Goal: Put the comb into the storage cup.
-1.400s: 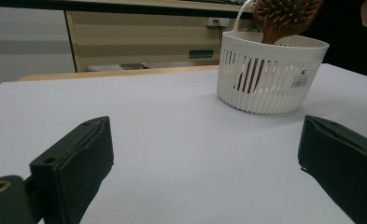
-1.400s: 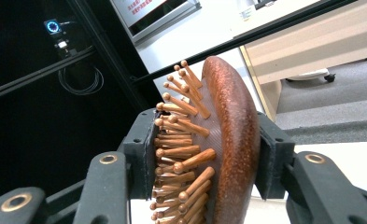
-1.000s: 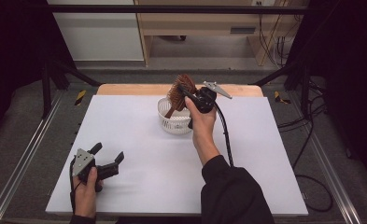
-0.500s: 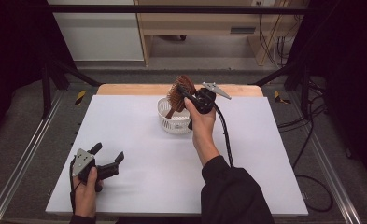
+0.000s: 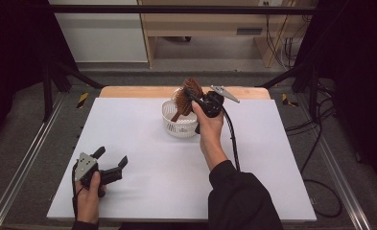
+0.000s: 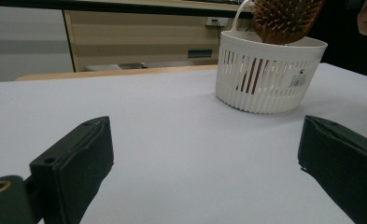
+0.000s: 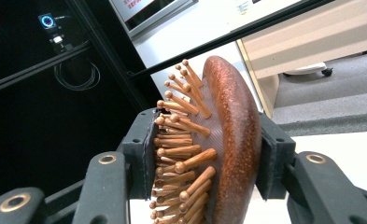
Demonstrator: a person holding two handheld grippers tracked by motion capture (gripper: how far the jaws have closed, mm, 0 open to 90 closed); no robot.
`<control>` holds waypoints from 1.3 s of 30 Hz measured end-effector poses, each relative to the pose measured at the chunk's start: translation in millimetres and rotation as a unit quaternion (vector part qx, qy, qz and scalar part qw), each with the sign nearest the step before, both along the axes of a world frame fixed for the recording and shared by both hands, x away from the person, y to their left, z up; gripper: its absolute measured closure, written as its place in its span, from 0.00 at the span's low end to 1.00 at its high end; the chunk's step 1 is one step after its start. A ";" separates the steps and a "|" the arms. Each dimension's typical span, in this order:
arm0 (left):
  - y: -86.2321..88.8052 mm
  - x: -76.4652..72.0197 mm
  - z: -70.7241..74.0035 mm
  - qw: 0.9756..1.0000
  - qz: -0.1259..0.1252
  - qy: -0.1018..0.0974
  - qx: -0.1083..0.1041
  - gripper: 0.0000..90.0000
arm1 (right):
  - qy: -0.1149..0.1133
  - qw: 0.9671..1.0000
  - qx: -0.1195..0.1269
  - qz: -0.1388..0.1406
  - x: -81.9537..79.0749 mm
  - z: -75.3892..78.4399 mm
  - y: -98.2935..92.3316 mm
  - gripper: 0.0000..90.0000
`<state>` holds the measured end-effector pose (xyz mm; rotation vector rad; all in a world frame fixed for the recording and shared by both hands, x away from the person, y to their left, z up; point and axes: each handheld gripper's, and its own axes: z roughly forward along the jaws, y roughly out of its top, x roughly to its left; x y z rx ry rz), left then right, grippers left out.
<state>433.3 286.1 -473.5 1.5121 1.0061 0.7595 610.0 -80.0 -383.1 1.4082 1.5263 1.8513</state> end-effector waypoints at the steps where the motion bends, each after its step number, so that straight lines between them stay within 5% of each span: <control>1: -0.1 0.0 0.0 1.000 0.000 0.000 0.000 0.04 | -0.001 1.000 -0.001 0.001 0.2 -0.1 -0.4 0.55; 39: -0.2 0.4 -0.3 1.000 -0.002 0.002 0.000 0.04 | 0.012 0.999 -0.030 0.011 -0.4 -2.5 -16.3 0.52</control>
